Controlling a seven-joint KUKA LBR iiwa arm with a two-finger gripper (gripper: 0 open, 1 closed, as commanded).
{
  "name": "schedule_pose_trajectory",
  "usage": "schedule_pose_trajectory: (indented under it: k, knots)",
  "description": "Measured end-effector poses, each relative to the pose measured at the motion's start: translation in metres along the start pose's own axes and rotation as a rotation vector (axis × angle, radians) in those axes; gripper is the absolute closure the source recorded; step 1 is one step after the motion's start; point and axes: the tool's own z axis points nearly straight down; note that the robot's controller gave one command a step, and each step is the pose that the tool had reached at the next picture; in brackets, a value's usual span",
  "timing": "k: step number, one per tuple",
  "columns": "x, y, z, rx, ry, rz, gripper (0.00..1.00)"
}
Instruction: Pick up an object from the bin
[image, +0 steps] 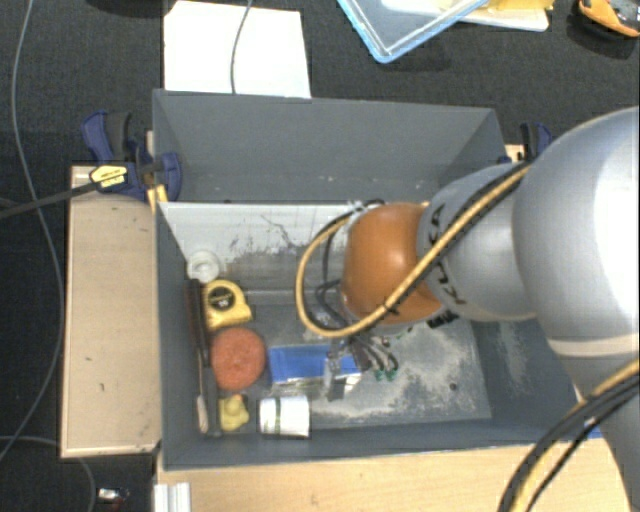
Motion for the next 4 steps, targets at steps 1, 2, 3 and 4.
schedule_pose_trajectory:
  k: [1, 2, 3, 4]
  knots:
    - [0.0000, 0.0000, 0.0000, 0.000, 0.000, 0.000, 1.00]
    - [0.0000, 0.0000, 0.0000, 0.000, 0.000, 0.000, 1.00]
    - [0.0000, 0.0000, 0.0000, 0.000, 0.000, 0.000, 1.00]
    - [0.0000, 0.0000, 0.0000, 0.000, 0.000, 0.000, 1.00]
